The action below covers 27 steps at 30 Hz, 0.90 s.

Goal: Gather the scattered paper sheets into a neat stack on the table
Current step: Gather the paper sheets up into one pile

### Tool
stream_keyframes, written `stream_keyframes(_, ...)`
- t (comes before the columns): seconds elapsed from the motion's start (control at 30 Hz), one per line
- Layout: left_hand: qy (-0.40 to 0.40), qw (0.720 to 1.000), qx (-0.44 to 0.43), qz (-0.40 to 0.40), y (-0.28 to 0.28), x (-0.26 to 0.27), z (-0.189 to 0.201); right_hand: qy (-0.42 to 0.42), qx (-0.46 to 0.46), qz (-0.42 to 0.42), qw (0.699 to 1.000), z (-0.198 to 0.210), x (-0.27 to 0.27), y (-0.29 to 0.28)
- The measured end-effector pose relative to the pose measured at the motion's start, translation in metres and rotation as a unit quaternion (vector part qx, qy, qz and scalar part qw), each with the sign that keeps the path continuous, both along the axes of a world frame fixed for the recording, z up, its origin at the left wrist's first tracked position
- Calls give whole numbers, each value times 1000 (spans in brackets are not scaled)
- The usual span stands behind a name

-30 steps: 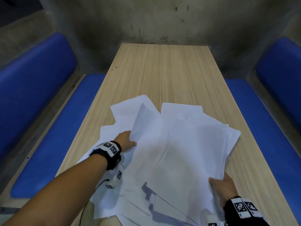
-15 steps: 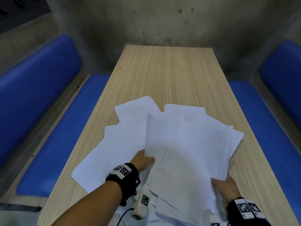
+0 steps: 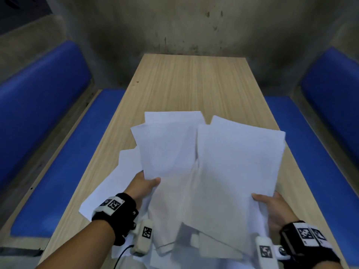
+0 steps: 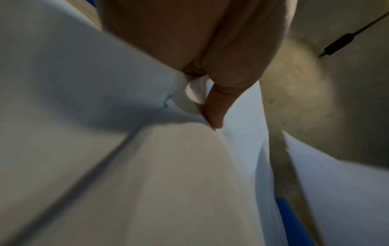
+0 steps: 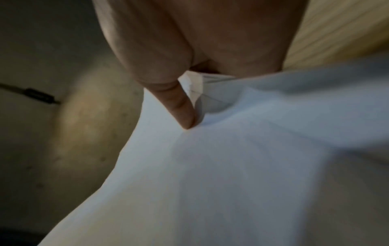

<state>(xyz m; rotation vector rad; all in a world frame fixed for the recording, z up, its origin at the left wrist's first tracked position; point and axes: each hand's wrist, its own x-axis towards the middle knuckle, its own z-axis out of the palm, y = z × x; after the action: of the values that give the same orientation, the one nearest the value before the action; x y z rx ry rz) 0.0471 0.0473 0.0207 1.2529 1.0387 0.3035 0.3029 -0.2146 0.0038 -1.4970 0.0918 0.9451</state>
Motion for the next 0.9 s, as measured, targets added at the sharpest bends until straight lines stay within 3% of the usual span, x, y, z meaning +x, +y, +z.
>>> stream_keyframes(0.17, -30, 997, -49, -55, -20, 2, 26, -22, -14, 103, 994, -2, -44, 62)
stream_keyframes(0.3, -45, 991, -100, -74, -32, 11, 31, -75, -16, 102, 992, -1, -40, 67)
stream_keyframes(0.43, -17, 988, 94, -117, -36, 11, 7, -24, 4, 111, 994, -11, -39, 53)
stream_keyframes(0.53, -3, 986, 107, -131, -39, 21, -3, -54, -74, 132, 987, -27, -36, 33)
stream_keyframes(0.6, 40, 991, 110, -64, -25, 21, -5, -104, -144, 109, 978, -39, -30, 18)
stream_keyframes(0.63, 114, 983, 147, -5, -9, 16, -9, -115, -163, 91, 976, -45, -25, 12)
stream_keyframes(0.7, 281, 937, 184, 93, 19, -3, -14, -112, -172, 63, 977, -54, -20, 2)
stream_keyframes(0.77, 368, 907, 165, 124, 31, -22, -19, -118, -175, 48, 976, -55, -22, -2)
stream_keyframes(0.83, 365, 908, 156, 133, 28, -25, -22, -121, -176, 38, 976, -54, -25, -3)
stream_keyframes(0.9, 280, 936, 146, 157, 24, -20, -23, -116, -162, 35, 979, -54, -24, -1)
